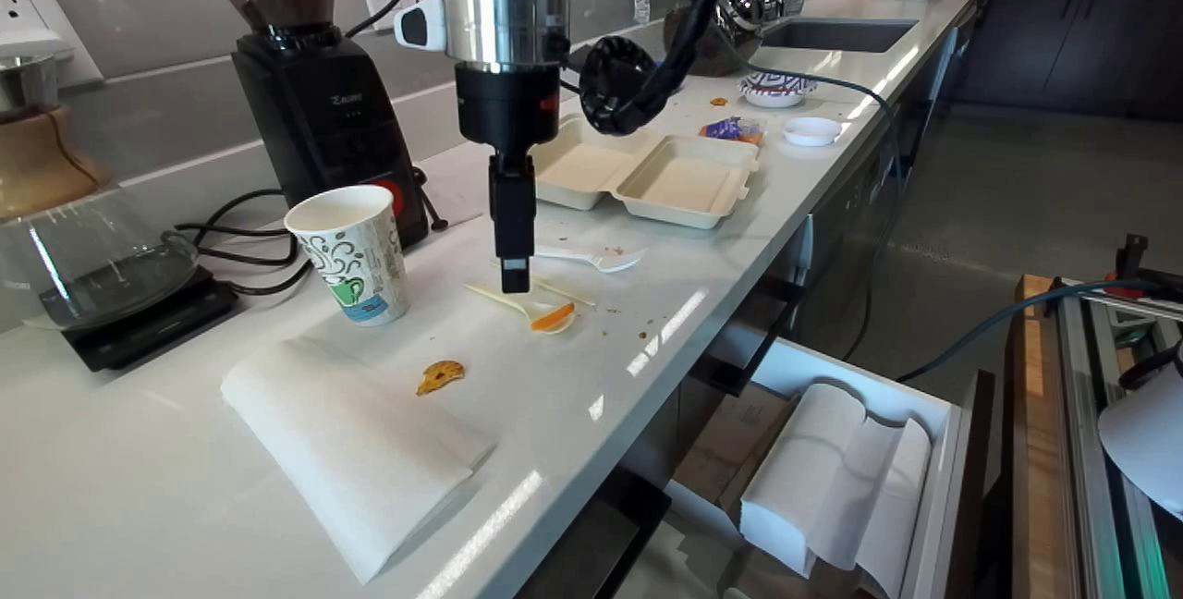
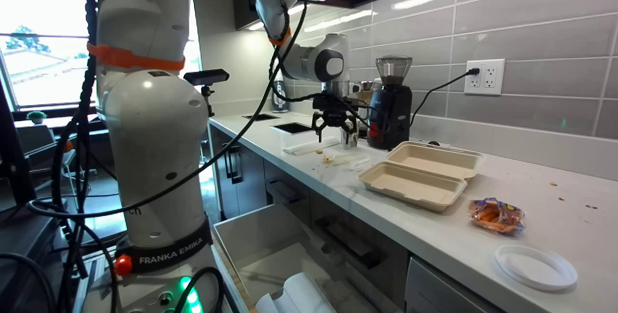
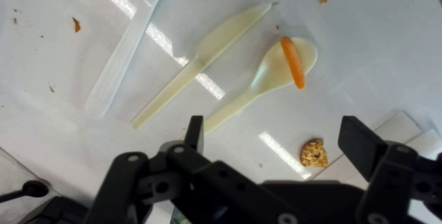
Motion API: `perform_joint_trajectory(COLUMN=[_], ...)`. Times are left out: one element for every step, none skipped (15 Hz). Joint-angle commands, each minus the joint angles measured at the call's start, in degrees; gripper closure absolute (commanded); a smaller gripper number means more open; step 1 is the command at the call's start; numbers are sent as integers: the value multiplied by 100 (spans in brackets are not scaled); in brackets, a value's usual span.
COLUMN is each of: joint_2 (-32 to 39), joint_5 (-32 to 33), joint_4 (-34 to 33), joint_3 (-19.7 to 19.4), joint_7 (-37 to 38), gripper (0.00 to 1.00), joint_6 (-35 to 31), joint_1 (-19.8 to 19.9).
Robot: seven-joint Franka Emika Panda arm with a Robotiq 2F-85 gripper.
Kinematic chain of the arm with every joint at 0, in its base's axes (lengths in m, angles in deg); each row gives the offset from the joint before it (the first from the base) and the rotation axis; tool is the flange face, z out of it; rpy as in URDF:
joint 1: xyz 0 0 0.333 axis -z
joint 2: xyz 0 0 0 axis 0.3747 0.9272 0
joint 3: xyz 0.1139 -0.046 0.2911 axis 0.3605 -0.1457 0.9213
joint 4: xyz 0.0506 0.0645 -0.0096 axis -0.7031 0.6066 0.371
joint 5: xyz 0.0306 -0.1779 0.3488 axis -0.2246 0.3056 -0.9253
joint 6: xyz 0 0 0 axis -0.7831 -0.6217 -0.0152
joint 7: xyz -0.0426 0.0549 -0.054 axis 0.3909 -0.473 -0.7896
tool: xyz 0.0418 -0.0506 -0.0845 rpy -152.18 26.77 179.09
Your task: Put the orange object on the spoon, then pour out the object from the spoon into the lunch pack
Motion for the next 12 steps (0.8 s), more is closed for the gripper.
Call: perform_joint_trajectory(joint_2=[336, 377, 434, 495, 516, 534, 565, 589, 623, 668, 690, 703], joint_5=[181, 213, 285, 376, 317, 340, 333, 460, 493, 627, 754, 796], joint_4=[-436, -499, -561, -615, -650, -682, -723, -746, -791, -841, -870, -860], joint_3=[-10, -13, -25, -57, -34, -39, -29, -71, -71, -94, -119, -112], joint_7=[985, 1177, 1382, 1653, 1771, 1976, 2102, 2387, 2538, 2763, 2968, 3087], gripper=[0, 0, 0, 0, 0, 0, 0, 0, 0, 0, 0, 0], joint_6=[267, 275, 304, 366, 418, 486, 567, 607, 649, 678, 687, 609], joint_1=[-24, -32, -42, -56, -43, -60, -68, -121, -145, -196, -242, -263])
